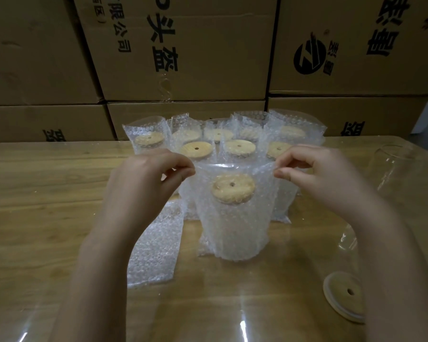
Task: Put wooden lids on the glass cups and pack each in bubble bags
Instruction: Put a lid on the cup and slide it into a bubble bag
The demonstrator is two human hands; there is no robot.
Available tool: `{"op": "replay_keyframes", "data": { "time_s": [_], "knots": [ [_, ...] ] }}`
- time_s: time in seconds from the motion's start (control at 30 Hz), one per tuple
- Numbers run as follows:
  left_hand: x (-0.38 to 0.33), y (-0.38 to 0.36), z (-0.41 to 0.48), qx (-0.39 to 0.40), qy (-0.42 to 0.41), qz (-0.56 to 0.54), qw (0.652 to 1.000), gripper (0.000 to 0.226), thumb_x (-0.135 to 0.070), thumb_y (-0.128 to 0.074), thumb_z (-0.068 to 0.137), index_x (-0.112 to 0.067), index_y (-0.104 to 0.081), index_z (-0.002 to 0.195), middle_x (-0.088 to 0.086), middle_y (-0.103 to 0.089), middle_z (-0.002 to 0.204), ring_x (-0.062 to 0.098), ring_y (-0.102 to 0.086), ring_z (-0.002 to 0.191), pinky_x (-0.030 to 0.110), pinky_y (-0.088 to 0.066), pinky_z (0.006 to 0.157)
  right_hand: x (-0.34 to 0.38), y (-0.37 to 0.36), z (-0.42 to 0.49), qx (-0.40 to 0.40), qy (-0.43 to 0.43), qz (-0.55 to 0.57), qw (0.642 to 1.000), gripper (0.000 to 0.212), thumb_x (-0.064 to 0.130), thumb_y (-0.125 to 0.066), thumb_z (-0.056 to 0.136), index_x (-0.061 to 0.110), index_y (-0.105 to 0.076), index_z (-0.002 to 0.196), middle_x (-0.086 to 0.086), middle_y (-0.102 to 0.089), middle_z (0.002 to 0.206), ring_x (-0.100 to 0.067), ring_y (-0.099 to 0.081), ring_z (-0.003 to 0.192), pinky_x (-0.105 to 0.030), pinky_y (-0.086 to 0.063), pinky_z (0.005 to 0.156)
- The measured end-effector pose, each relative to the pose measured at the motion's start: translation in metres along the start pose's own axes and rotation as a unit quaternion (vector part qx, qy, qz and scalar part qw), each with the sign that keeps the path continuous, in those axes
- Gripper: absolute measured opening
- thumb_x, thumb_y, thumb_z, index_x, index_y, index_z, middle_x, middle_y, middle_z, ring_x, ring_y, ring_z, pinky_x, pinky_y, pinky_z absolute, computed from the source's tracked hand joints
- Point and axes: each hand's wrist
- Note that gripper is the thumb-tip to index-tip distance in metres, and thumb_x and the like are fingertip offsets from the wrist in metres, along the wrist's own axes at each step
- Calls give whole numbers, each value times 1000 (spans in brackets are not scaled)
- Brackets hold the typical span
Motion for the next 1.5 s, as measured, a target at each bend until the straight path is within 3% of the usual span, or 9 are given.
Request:
{"op": "replay_keyframes", "data": {
  "time_s": [0.17,0.47,0.6,0.73,0.87,1.07,1.33,1.4,1.5],
  "knots": [
    [3,-9,-1,18,70,-111,991,7,-15,-70,84,-21,-73,87,-19,-66,78,2,-64,73,15,-50,60,-2,5,-2,4,-21,59,998,12,21,-73,80,32,-69,79,26,-66,86,8,-61,81,-3,-44,68],
    [11,-30,-2,-5,171,-360,917,30,-19,-75,79,-33,-60,101,-7,-69,84,23,-65,82,28,-55,65,-13,3,-2,6,-72,216,974,30,38,-76,73,39,-64,100,12,-68,96,-6,-66,91,-22,-54,78],
    [28,-39,-10,205,209,-365,884,83,-53,-84,54,-45,-46,127,-17,-61,110,3,-63,100,26,-55,83,-24,-6,-3,194,-123,207,951,108,74,-78,40,52,-34,137,29,-52,113,4,-60,101,-19,-52,84],
    [28,-59,-22,359,182,-293,867,84,-53,-85,60,-47,-38,128,-22,-54,128,2,-55,116,30,-50,96,-35,-33,-6,317,-145,194,917,107,58,-84,54,44,-25,143,26,-50,130,7,-54,113,-20,-46,97],
    [23,-77,-27,335,188,-352,853,72,-27,-85,70,-32,-47,131,-15,-65,120,2,-62,109,28,-52,93,-37,-51,-6,325,-151,206,911,100,51,-86,53,43,-32,136,33,-52,114,21,-54,98,-3,-44,78],
    [22,-83,-27,280,206,-345,872,56,-38,-86,67,-32,-59,117,-18,-70,109,3,-66,100,31,-54,88,-34,-64,-4,269,-141,249,920,111,51,-89,44,34,-37,141,20,-57,129,4,-54,117,-24,-43,103],
    [23,-81,-26,230,197,-425,853,36,-49,-79,62,-40,-71,96,-17,-73,97,2,-69,91,18,-53,76,-30,-51,-2,225,-113,324,912,105,41,-88,50,26,-38,141,6,-59,132,-10,-56,121,-40,-43,106],
    [21,-81,-25,197,203,-454,845,9,-41,-65,79,-41,-73,81,-19,-71,78,-4,-66,73,10,-49,66,-32,-39,-4,216,-94,364,901,101,41,-89,51,20,-42,137,3,-63,128,-15,-59,119,-39,-45,103],
    [26,-96,-27,138,242,-488,827,34,-14,-45,99,-17,-71,78,-10,-65,68,0,-61,60,13,-48,59,-34,-17,-8,184,-44,416,890,85,39,-88,60,-4,-52,125,-10,-67,111,-26,-62,109,-38,-47,94]
  ]
}}
Point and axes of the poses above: each hand's wrist, its own z-axis towards the middle knuckle, its own y-axis out of the back of the hand, x = y × z
